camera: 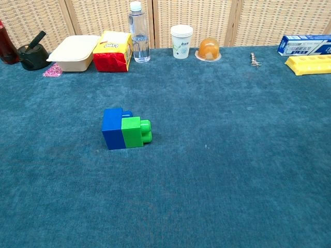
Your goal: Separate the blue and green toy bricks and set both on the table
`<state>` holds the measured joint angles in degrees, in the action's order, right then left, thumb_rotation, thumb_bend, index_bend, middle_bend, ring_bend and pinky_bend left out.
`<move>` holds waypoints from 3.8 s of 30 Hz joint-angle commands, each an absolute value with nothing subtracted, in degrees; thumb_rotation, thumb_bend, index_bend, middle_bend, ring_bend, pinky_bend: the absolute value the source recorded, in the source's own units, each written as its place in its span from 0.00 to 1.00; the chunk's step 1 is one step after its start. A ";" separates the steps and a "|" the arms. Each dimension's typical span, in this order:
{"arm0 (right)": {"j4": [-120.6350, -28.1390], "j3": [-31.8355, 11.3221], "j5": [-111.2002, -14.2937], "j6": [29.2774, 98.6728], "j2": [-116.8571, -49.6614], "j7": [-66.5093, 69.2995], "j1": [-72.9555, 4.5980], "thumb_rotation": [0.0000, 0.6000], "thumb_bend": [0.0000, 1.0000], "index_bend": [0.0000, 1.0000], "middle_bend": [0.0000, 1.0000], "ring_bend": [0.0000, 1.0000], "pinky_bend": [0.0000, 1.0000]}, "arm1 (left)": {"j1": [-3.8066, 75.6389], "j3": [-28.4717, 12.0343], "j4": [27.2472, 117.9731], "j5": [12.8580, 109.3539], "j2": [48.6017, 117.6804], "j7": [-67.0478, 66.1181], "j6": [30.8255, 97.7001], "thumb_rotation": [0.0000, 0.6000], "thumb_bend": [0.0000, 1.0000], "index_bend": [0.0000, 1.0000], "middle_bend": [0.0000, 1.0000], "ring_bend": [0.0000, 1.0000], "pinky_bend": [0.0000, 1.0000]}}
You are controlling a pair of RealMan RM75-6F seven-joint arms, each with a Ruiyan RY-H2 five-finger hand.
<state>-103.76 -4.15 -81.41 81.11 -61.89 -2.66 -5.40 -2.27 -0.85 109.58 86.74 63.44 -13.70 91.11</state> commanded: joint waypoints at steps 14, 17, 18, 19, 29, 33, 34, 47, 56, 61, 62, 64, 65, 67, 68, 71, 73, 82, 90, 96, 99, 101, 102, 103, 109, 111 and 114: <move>-103.65 -4.25 -81.18 80.93 -62.09 -2.72 -5.55 1.00 0.25 0.05 0.16 0.14 0.12 | -2.08 -1.14 109.54 86.31 63.26 -13.79 91.02 0.64 0.21 0.00 0.00 0.00 0.02; -103.81 -4.22 -81.32 81.07 -62.06 -2.83 -5.50 1.00 0.25 0.05 0.16 0.14 0.12 | -1.95 -1.07 109.50 86.32 63.19 -13.64 90.71 0.64 0.21 0.00 0.00 0.00 0.02; -103.86 -4.19 -81.35 81.12 -62.03 -2.87 -5.47 1.00 0.25 0.05 0.16 0.14 0.12 | -1.88 -1.05 109.46 86.36 63.18 -13.61 90.58 0.64 0.21 0.00 0.00 0.00 0.02; -103.89 -4.18 -81.34 81.13 -62.02 -2.93 -5.45 1.00 0.25 0.05 0.16 0.14 0.12 | -1.81 -1.05 109.44 86.36 63.19 -13.59 90.49 0.64 0.21 0.00 0.00 0.00 0.02; -103.75 -3.61 -81.73 80.24 -62.40 -2.70 -5.69 1.00 0.25 0.05 0.16 0.14 0.12 | 5.49 -3.15 111.27 84.44 62.94 -17.53 80.27 0.64 0.29 0.04 0.07 0.01 0.14; -103.66 -3.34 -82.20 80.21 -62.54 -2.65 -5.67 1.00 0.25 0.05 0.16 0.14 0.12 | 8.92 -4.18 112.98 82.50 63.16 -20.39 75.64 0.62 0.33 0.09 0.10 0.03 0.21; -103.66 -3.29 -82.34 80.27 -62.59 -2.58 -5.65 1.00 0.25 0.05 0.16 0.14 0.12 | 9.85 -4.38 113.38 81.93 63.28 -21.28 74.34 0.63 0.33 0.09 0.11 0.03 0.21; -103.70 -2.55 -83.95 82.33 -62.24 -1.57 -4.37 1.00 0.25 0.05 0.16 0.14 0.12 | 24.75 -8.88 113.58 66.87 70.34 -35.39 59.73 0.63 0.30 0.16 0.16 0.10 0.26; -103.44 -2.49 -83.73 82.75 -61.64 -0.91 -3.83 1.00 0.25 0.05 0.16 0.14 0.12 | 33.21 -8.34 110.37 55.85 75.31 -45.99 56.22 0.72 0.30 0.16 0.16 0.10 0.26; -103.03 -2.53 -83.44 82.84 -61.49 -0.22 -3.57 1.00 0.25 0.05 0.16 0.14 0.12 | 37.69 -8.55 108.57 48.07 78.49 -49.47 55.90 0.71 0.30 0.16 0.16 0.10 0.26; -102.95 -2.54 -83.38 82.81 -61.46 -0.11 -3.55 1.00 0.25 0.05 0.16 0.14 0.12 | 38.45 -8.58 108.16 46.95 79.04 -49.77 55.82 0.71 0.30 0.16 0.16 0.10 0.26; -102.78 -2.53 -83.34 82.80 -61.33 0.10 -3.48 1.00 0.25 0.05 0.16 0.14 0.12 | 40.14 -8.48 107.16 44.75 80.35 -50.48 55.66 0.72 0.30 0.16 0.16 0.10 0.26; -102.71 -2.54 -83.33 82.84 -61.28 0.16 -3.43 1.00 0.25 0.05 0.16 0.14 0.12 | 40.80 -8.38 106.77 43.98 80.89 -50.73 55.63 0.72 0.30 0.16 0.16 0.10 0.26; -102.64 -2.52 -83.32 82.89 -61.13 0.31 -3.34 1.00 0.25 0.05 0.16 0.14 0.12 | 41.90 -8.14 106.09 42.72 81.80 -51.07 55.81 0.72 0.30 0.16 0.16 0.10 0.26; -102.57 -2.54 -83.33 82.97 -61.04 0.37 -3.28 1.00 0.25 0.05 0.16 0.14 0.12 | 42.59 -7.98 105.56 41.96 82.45 -51.20 55.90 0.72 0.30 0.16 0.16 0.10 0.26; -102.48 -2.53 -83.05 83.04 -60.79 0.53 -3.07 1.00 0.25 0.05 0.16 0.14 0.12 | 44.23 -7.78 104.28 40.31 83.96 -51.09 55.89 0.72 0.30 0.16 0.16 0.10 0.26; -102.42 -2.55 -82.89 83.10 -60.68 0.67 -2.93 1.00 0.25 0.05 0.16 0.14 0.12 | 45.15 -7.74 103.69 39.52 84.69 -50.73 55.99 0.72 0.30 0.16 0.16 0.10 0.26; -102.26 -2.62 -82.42 83.13 -60.43 0.95 -2.60 1.00 0.25 0.05 0.16 0.14 0.12 | 47.83 -7.08 101.01 37.04 87.06 -49.51 56.40 0.72 0.30 0.16 0.18 0.14 0.31; -102.42 -2.58 -82.13 83.25 -59.94 1.26 -2.19 1.00 0.25 0.05 0.17 0.14 0.12 | 50.22 -7.50 98.62 35.35 89.53 -47.44 56.12 0.73 0.35 0.34 0.30 0.27 0.39; -102.55 -2.66 -81.72 83.00 -59.98 1.64 -2.08 1.00 0.25 0.05 0.17 0.14 0.13 | 52.01 -7.33 97.28 35.58 88.68 -46.16 54.23 0.73 0.40 0.45 0.38 0.36 0.45; -102.67 -2.76 -81.79 82.71 -60.04 1.73 -2.29 1.00 0.25 0.05 0.18 0.15 0.14 | 52.66 -7.05 96.73 36.44 87.99 -45.09 52.74 0.72 0.40 0.45 0.38 0.36 0.46; -102.84 -2.81 -81.85 82.13 -60.11 2.04 -2.62 1.00 0.25 0.05 0.18 0.16 0.14 | 53.14 -7.18 96.25 38.07 87.28 -43.66 51.34 0.72 0.40 0.45 0.39 0.37 0.46; -102.88 -2.87 -81.84 81.91 -60.10 2.27 -2.75 1.00 0.25 0.05 0.18 0.16 0.15 | 53.25 -7.29 96.05 38.75 87.03 -42.91 50.91 0.72 0.40 0.45 0.39 0.37 0.46; -103.09 -2.96 -81.90 81.46 -60.13 2.91 -3.03 1.00 0.25 0.05 0.19 0.17 0.15 | 53.48 -7.71 95.79 40.29 86.63 -41.57 50.08 0.72 0.40 0.46 0.39 0.37 0.46; -103.46 -3.60 -83.24 80.78 -60.90 4.91 -4.24 1.00 0.26 0.09 0.24 0.23 0.23 | 54.54 -9.78 94.26 47.24 85.35 -35.15 46.51 0.71 0.40 0.47 0.40 0.38 0.46; -104.02 -3.66 -84.00 79.59 -61.60 6.13 -5.21 1.00 0.26 0.10 0.25 0.25 0.26 | 55.51 -11.04 93.20 50.37 85.13 -32.09 44.07 0.72 0.40 0.49 0.41 0.38 0.46; -104.33 -3.89 -84.23 77.58 -62.12 8.09 -6.59 1.00 0.26 0.13 0.28 0.29 0.33 | 56.50 -12.05 91.51 53.71 85.25 -28.90 42.12 0.72 0.40 0.50 0.41 0.39 0.46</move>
<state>-104.03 -3.71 -83.94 78.55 -61.69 7.15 -5.80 55.43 -10.83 92.96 51.39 85.45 -31.19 43.98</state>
